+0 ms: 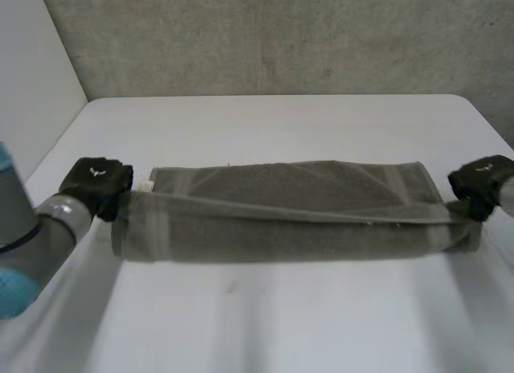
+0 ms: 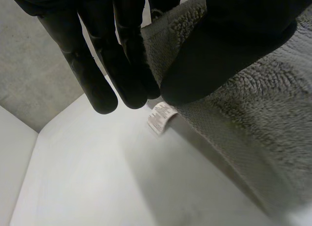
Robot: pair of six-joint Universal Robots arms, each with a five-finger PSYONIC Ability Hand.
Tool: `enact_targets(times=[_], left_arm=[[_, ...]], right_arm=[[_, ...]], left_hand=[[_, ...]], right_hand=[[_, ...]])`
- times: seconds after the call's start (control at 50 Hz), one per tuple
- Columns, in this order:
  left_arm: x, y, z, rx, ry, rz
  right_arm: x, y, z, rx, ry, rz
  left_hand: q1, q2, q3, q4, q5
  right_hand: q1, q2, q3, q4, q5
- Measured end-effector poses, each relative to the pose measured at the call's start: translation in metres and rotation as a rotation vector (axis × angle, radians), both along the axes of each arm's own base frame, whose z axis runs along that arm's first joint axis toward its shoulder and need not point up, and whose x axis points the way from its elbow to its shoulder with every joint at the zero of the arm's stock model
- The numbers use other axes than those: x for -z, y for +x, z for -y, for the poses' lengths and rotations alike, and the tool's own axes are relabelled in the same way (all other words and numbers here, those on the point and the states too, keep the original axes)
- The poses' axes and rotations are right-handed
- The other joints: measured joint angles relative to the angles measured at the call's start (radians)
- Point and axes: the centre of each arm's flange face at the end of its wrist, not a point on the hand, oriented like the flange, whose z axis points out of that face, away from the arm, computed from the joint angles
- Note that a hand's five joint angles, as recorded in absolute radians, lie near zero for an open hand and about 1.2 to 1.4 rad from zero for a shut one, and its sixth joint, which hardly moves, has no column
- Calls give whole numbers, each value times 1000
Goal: Fold the laundry
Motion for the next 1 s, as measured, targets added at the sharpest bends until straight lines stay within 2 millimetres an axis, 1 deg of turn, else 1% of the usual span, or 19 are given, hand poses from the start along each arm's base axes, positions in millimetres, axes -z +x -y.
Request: enact_targets(times=[0.04, 0.06, 0.08, 0.14, 0.24, 0.42, 0.64, 0.66, 0.68, 0.7, 0.72, 0.74, 0.76, 0.8, 0.82, 0.9, 0.94, 0.98, 1.0], left_arm=[[4, -2, 12, -8, -5, -6], [6, -4, 20, -14, -8, -12], [10, -8, 35, -26, -18, -25], [15, -13, 56, -41, -35, -46], [23, -23, 82, -49, -62, -68], [35, -37, 106, -49, -99, -72], [40, -47, 122, -45, -139, -80], [40, -47, 122, -45, -139, -80], [42, -48, 122, -43, -137, -80], [43, -50, 121, -38, -135, -81], [43, -52, 120, -36, -134, -82], [43, -54, 118, -30, -131, -83], [42, -56, 116, -25, -131, -84], [41, -58, 115, -21, -132, -85], [36, -60, 111, -15, -136, -89], [19, -63, 103, -5, -154, -103], [2, -65, 95, 1, -172, -122], [-8, -65, 90, 3, -181, -136], [-19, -64, 83, 4, -189, -154]], right_arm=[[5, 5, 9, 6, -6, 9], [9, 9, 15, 10, -10, 12], [14, 15, 24, 18, -20, 16], [21, 24, 36, 28, -41, 22], [31, 36, 55, 36, -98, 27], [43, 41, 82, 75, -189, 6], [46, 46, 101, 86, -290, 16], [47, 47, 102, 86, -301, 18], [46, 48, 103, 85, -311, 21], [46, 50, 103, 83, -320, 23], [46, 51, 103, 82, -325, 25], [44, 53, 103, 81, -334, 29], [40, 54, 102, 83, -343, 36], [36, 55, 102, 85, -352, 44], [28, 56, 101, 90, -370, 62], [0, 56, 97, 108, -414, 127], [-27, 55, 89, 120, -449, 195], [-41, 54, 84, 121, -465, 222], [-54, 53, 77, 116, -477, 247]], left_hand=[[0, 0, 0, 0, 0], [0, 0, 0, 0, 0], [0, 0, 0, 0, 0], [0, 0, 0, 0, 0], [0, 0, 0, 0, 0], [0, 0, 0, 0, 0], [0, 0, 0, 0, 0], [-22, -30, -15, -15, -14], [-212, -197, -196, -198, -192], [-383, -382, -375, -355, -346], [-651, -616, -602, -615, -579], [-747, -749, -745, -736, -730], [-840, -865, -852, -856, -843], [-900, -916, -913, -906, -889], [-971, -990, -984, -986, -968], [-1005, -1026, -1023, -1025, -1001], [-1021, -1043, -1041, -1040, -1011], [-1023, -1047, -1045, -1044, -1013], [-1023, -1049, -1046, -1045, -1013]], right_hand=[[0, 0, 0, 0, 1], [0, 0, 0, 0, 1], [0, 0, 0, 0, 2], [0, 0, 0, 0, 2], [0, 0, 0, 0, 2], [0, 0, 0, 0, 3], [0, 0, 0, 0, 3], [-117, -121, -103, -103, -98], [-276, -290, -266, -267, -249], [-276, -290, -266, -267, -249], [-561, -598, -587, -569, -542], [-717, -851, -847, -851, -813], [-738, -917, -919, -923, -879], [-744, -936, -953, -949, -904], [-744, -943, -971, -956, -911], [-744, -943, -972, -956, -912], [-744, -943, -972, -956, -912], [-744, -943, -972, -956, -912], [-744, -943, -972, -956, -912]])
